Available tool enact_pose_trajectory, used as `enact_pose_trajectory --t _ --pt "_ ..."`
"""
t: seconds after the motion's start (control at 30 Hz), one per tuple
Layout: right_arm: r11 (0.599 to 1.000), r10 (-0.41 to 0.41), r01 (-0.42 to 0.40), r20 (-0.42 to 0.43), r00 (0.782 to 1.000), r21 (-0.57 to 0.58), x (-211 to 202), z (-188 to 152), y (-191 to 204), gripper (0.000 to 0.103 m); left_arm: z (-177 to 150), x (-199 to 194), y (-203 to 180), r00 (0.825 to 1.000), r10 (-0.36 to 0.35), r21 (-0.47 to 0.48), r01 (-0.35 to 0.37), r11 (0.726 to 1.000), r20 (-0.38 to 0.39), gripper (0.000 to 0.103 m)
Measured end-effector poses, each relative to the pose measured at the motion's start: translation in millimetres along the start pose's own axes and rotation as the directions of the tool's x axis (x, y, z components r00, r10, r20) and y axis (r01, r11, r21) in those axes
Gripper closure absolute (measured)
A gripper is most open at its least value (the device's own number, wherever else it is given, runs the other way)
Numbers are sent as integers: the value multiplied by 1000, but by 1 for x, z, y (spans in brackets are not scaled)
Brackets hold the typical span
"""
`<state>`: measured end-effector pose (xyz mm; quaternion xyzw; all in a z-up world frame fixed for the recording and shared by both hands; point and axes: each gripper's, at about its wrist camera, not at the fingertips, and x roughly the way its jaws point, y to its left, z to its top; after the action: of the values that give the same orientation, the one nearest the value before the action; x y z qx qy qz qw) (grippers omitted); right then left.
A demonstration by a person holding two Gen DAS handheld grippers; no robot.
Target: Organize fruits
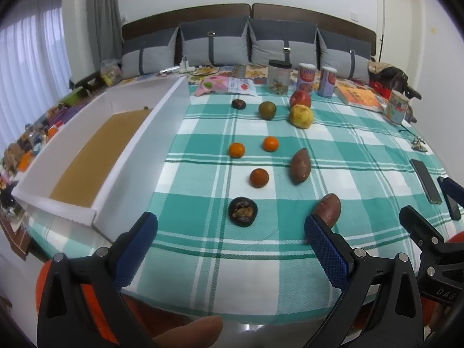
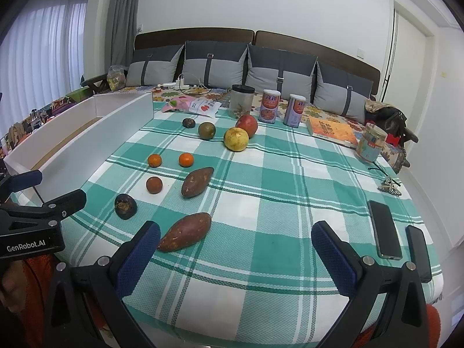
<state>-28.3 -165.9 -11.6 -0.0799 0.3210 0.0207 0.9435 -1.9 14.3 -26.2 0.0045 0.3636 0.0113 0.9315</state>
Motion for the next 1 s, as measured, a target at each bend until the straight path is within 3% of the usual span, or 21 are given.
enact_pose_trajectory --t 1.0 --pt "999 -19 19 13 1000 37 3 -2 -11 0 1 -1 7 1000 0 -20 0 1000 0 1"
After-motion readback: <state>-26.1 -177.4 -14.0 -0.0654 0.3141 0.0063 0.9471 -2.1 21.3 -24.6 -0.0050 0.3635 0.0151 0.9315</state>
